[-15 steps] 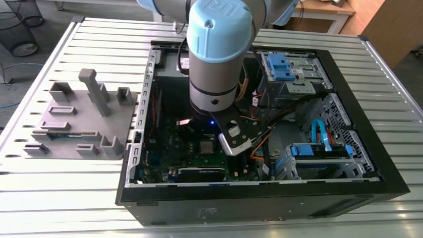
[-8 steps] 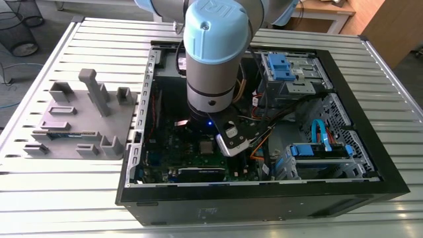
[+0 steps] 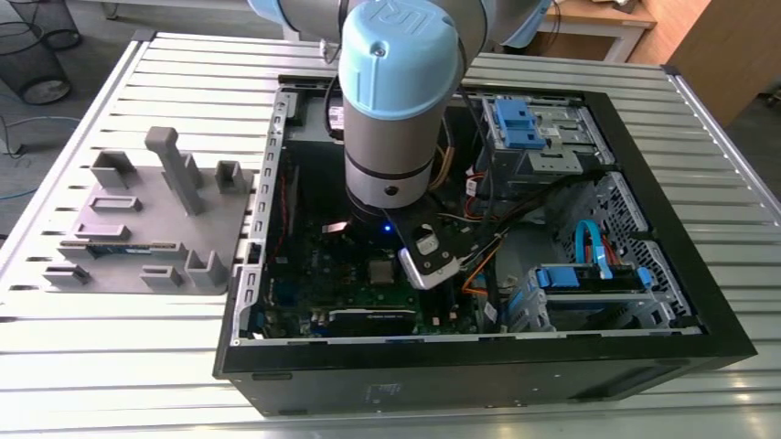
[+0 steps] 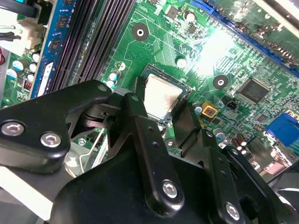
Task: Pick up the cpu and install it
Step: 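Place the cpu into insertion slot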
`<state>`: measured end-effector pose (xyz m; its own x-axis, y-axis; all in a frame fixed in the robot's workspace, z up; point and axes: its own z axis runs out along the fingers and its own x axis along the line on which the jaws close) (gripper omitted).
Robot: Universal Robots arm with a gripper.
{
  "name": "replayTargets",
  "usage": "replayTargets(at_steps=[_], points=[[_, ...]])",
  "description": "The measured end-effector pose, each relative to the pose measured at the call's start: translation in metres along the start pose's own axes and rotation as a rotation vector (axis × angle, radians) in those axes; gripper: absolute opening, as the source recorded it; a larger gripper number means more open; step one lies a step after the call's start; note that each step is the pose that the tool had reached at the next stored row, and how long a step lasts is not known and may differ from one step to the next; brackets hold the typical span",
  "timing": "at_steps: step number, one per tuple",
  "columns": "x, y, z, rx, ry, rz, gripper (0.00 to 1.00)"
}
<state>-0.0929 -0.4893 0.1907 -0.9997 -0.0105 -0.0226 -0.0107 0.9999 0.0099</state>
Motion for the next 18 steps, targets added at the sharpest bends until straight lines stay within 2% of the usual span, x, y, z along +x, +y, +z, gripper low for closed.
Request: replayTargets(at_steps=[5, 6, 18], points=[[-0.0001, 0.0, 0.0001, 0.0002, 0.0, 0.0, 0.48], [-0.0001, 0.0, 0.0002, 0.0001, 0.0, 0.0, 0.43], [0.0, 0.0, 0.0007, 0.0, 0.0, 0.0, 0.42]])
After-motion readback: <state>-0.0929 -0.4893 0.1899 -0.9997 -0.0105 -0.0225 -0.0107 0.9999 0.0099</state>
